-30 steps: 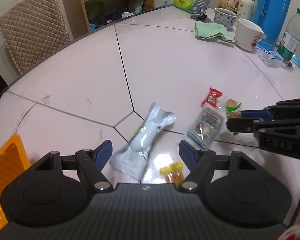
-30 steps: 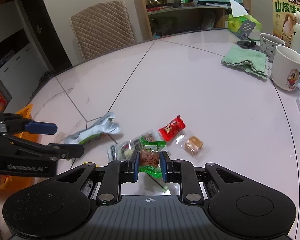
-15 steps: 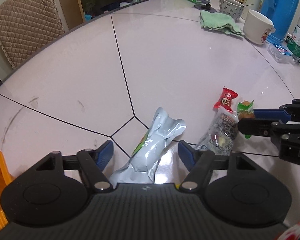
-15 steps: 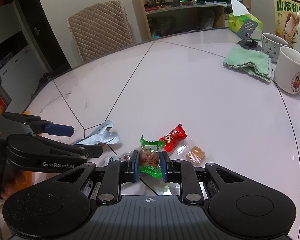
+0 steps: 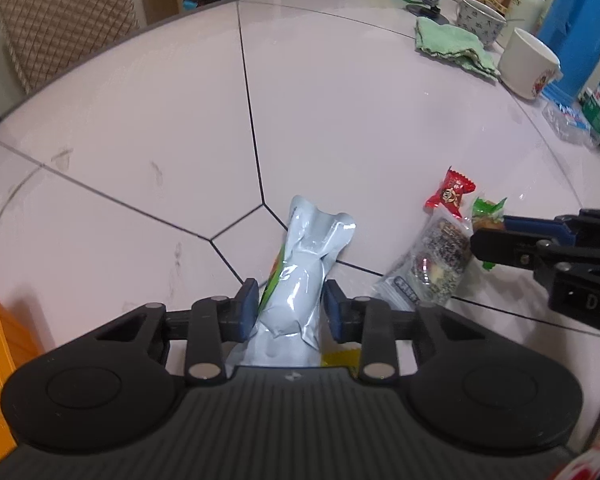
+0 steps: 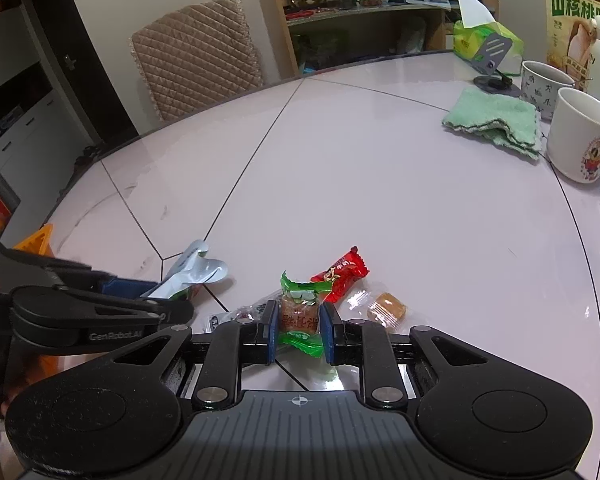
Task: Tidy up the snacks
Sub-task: 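Carry the green candy and silver foil bar over the orange tray with both tools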
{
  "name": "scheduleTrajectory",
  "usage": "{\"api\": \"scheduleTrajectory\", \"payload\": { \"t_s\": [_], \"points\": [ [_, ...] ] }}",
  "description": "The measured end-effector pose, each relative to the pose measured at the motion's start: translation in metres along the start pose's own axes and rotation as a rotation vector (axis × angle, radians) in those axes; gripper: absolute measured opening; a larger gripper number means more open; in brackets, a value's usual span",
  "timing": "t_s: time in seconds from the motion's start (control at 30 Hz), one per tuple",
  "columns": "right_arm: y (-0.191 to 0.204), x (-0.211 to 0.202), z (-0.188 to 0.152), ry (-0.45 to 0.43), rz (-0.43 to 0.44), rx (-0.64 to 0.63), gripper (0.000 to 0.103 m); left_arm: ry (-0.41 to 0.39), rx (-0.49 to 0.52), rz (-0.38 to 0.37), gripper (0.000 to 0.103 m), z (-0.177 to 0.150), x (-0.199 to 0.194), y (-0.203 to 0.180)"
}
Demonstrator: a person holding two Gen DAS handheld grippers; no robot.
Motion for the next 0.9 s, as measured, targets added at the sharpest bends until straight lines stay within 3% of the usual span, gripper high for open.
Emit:
{"api": "scheduleTrajectory", "payload": {
  "t_s": [0.4, 0.57, 0.9],
  "points": [
    [-0.003, 0.0, -0.001, 0.002, 0.001, 0.007, 0.022, -0.016, -0.002, 0.0, 0.033, 0.001, 0.001, -0.001],
    [-0.003, -0.002, 0.0, -0.002, 0.001, 0.006, 0.022, -0.025, -0.022, 0.017, 0.029, 0.0, 0.0, 0.001],
    [0.008, -0.016, 0.002, -0.028, 0.015, -0.015, 0.022, -0.088, -0.087, 0.041, 0.029, 0.0, -0.034, 0.013]
  ]
}}
Point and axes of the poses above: each gripper's, at about its wrist camera, not at the fingertips, and x roughly the way its jaws point, y to its left, z to its top, the point moved 3 cm from there along x, roughly the way its jaws point, and after that the axes turned 13 degrees about z, right-handed, at the moved point
